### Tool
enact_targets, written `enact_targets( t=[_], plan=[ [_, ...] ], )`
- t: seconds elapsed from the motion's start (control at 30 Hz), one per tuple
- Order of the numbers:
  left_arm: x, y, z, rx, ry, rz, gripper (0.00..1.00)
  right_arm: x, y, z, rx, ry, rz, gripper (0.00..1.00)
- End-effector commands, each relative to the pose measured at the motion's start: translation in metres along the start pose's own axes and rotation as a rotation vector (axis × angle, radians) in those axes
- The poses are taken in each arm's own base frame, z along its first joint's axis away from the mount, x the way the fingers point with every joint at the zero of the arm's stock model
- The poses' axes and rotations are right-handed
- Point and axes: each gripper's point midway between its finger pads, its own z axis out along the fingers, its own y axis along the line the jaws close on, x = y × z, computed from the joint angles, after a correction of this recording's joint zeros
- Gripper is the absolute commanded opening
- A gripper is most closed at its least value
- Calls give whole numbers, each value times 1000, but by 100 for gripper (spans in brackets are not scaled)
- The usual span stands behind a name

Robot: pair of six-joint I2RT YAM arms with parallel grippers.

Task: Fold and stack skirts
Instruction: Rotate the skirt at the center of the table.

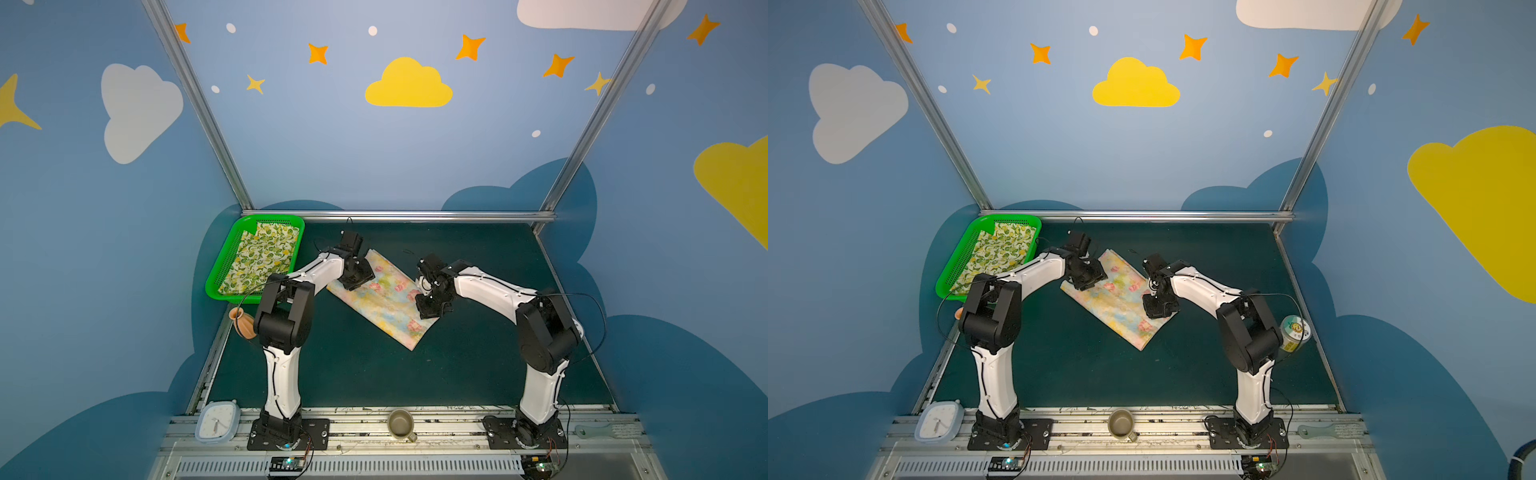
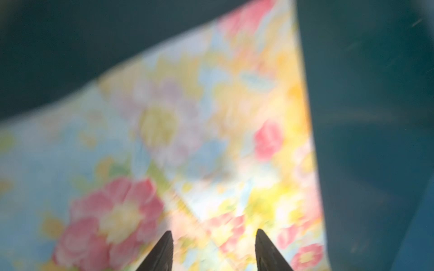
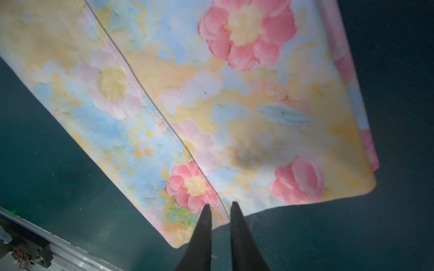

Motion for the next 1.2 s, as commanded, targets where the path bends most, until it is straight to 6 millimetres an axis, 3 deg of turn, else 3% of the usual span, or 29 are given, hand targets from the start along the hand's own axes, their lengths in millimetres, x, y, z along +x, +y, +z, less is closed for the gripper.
enact_targets(
  t=[0.0,0.2,0.4,0.67,1.0,1.07,1.17],
  plan=[
    [7,-2,-8,19,-17,3,56,-2,0,17,-29,18,42,16],
    [42,18,6,-31,61,-7,55,-7,-6,37,-51,60,104,14],
    [62,33,15,-61,111,-35,54,-14,-21,51,-63,92,160,13],
    [93,41,17,-81,166,-45,53,-38,-49,54,-53,85,206,13],
    [134,24,2,-35,196,-46,53,-74,-74,48,-35,37,217,13],
    [135,19,-6,-17,187,-45,53,-79,-77,45,-13,34,209,13],
    [121,15,-23,-21,147,-27,53,-80,-74,28,-12,6,194,13]
  ],
)
